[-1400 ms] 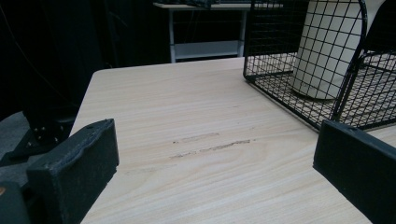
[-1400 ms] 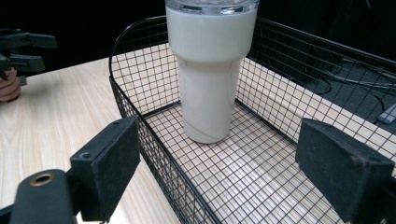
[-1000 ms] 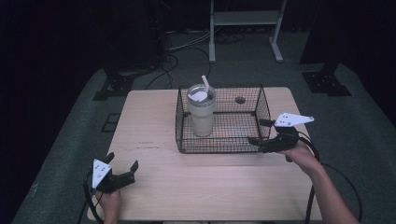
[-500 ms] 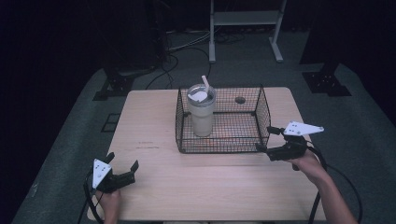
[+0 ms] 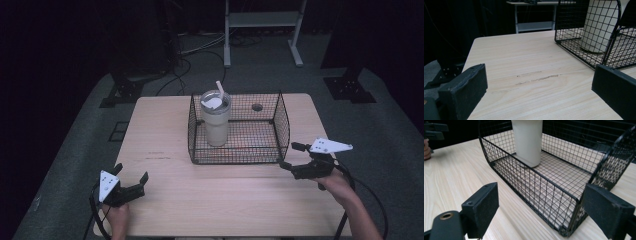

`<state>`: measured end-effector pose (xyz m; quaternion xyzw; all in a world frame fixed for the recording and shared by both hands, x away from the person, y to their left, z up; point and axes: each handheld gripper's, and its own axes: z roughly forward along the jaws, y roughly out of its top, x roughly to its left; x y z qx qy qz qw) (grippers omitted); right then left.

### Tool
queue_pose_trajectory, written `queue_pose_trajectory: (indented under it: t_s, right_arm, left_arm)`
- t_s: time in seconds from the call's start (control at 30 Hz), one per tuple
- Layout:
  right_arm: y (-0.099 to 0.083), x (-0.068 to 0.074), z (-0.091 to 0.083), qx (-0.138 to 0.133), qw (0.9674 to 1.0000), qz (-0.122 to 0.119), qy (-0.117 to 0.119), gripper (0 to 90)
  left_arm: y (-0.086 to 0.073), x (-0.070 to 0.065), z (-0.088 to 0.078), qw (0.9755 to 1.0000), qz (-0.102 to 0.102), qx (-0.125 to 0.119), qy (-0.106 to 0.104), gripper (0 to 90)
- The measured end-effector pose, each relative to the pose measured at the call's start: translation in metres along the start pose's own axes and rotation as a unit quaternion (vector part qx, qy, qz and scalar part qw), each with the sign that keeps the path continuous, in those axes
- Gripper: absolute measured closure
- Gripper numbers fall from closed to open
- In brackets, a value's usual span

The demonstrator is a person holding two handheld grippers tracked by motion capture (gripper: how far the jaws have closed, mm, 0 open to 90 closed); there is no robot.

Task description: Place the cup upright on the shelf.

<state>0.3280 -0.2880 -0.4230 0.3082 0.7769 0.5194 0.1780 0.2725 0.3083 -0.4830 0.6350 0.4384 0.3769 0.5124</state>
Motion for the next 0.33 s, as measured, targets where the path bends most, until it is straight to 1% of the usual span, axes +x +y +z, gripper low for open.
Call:
queue_pose_trajectory:
  t_s: [0.17, 0.2, 0.33]
  right_arm:
    - [-0.008, 0.000, -0.003, 0.000, 1.0000, 0.005, -0.001, 12.9]
    - [-0.014, 0.001, -0.005, -0.002, 1.0000, 0.009, -0.001, 13.0]
    - [-0.023, 0.006, -0.008, -0.006, 0.9998, 0.016, -0.004, 12.9]
  left_arm:
    - [0.000, 0.000, 0.000, 1.0000, 0.000, 0.001, 0.000, 0.0]
    - [0.000, 0.000, 0.000, 1.0000, 0.000, 0.002, 0.000, 0.0]
    - [0.000, 0.000, 0.000, 1.0000, -0.001, 0.002, 0.001, 0.0]
